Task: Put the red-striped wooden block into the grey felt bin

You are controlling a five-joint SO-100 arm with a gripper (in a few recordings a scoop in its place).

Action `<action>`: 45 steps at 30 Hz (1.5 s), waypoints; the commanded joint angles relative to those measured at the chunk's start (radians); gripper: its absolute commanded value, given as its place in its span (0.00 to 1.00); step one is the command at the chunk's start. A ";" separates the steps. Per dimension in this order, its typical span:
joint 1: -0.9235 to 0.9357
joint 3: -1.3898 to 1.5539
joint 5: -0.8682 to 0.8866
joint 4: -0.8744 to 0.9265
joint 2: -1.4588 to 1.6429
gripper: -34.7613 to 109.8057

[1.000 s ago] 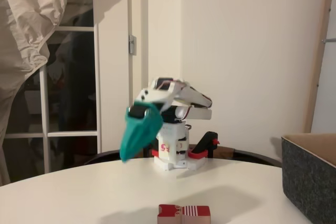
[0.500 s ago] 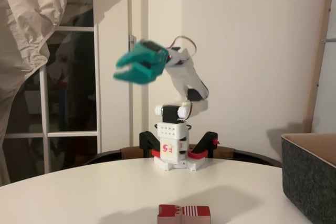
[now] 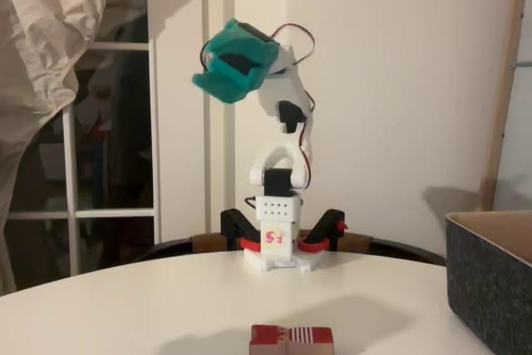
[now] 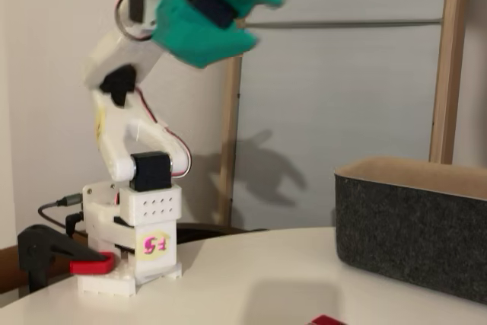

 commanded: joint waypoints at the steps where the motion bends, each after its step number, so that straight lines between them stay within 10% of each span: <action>1: -0.063 -0.058 0.000 -0.078 -0.115 0.33; 7: -0.201 -0.103 -0.207 -0.049 -0.290 0.31; 19: -0.345 -0.291 -0.795 0.804 -0.522 0.40; 30: -0.430 -0.419 -0.888 1.140 -0.644 0.44; 45: -0.402 -0.655 -0.834 1.089 -1.005 0.49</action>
